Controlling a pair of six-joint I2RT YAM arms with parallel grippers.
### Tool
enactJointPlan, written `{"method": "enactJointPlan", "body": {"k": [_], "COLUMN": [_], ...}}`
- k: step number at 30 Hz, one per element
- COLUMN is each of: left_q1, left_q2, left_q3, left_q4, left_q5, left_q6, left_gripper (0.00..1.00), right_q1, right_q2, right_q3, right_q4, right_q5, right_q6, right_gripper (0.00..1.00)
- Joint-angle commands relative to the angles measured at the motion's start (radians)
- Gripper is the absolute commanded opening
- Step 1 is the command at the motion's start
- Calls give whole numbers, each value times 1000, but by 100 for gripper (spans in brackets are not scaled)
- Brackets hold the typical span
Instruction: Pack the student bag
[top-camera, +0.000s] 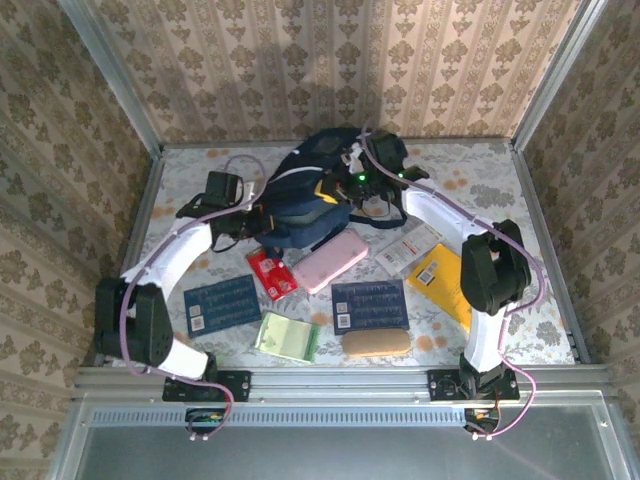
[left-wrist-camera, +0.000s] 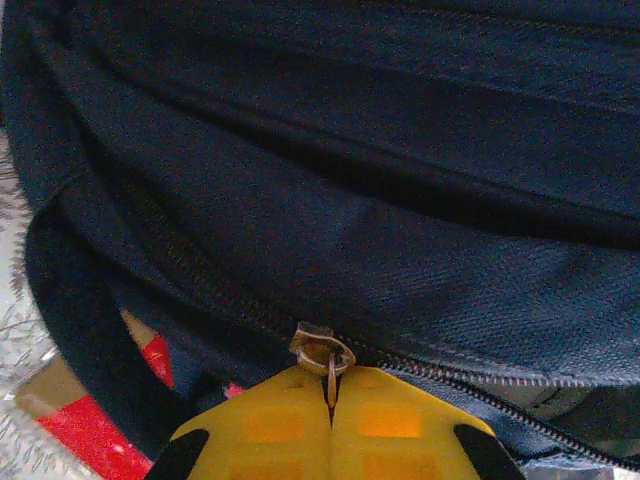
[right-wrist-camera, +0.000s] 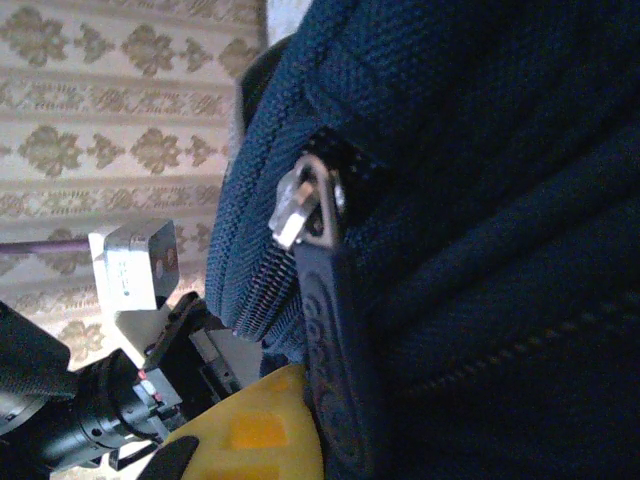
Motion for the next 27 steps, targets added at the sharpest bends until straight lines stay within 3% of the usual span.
{"method": "enactJointPlan", "body": {"k": [1, 2, 7, 10, 14, 17, 22, 27], "left_q1": [-7, -11, -66, -114, -167, -201, -233, -258], "left_q2": [-59, -60, -24, 0, 30, 37, 45, 43], "left_q3": [-29, -32, -11, 22, 71, 84, 86, 82], "left_q4": [46, 50, 71, 75, 63, 69, 82, 87], "left_q5": [4, 9, 24, 10, -13, -21, -29, -49], "left_q6": [-47, -48, -51, -48, -31, -31, -39, -38], "left_gripper": [0, 0, 0, 0, 0, 0, 0, 0], "right_q1": [3, -1, -5, 2, 17, 18, 21, 50], "right_q2": [50, 60, 50, -25, -128, -207, -311, -317], "right_q3": [94, 112, 166, 120, 47, -52, -222, -343], "right_q4": [-37, -76, -303, -350, -389, -356, -161, 60], "right_q5": [-73, -44, 247, 402, 518, 527, 403, 313], "right_q6": [-74, -93, -196, -219, -237, -125, 134, 420], "right_gripper": [0, 3, 41, 53, 55, 53, 51, 53]}}
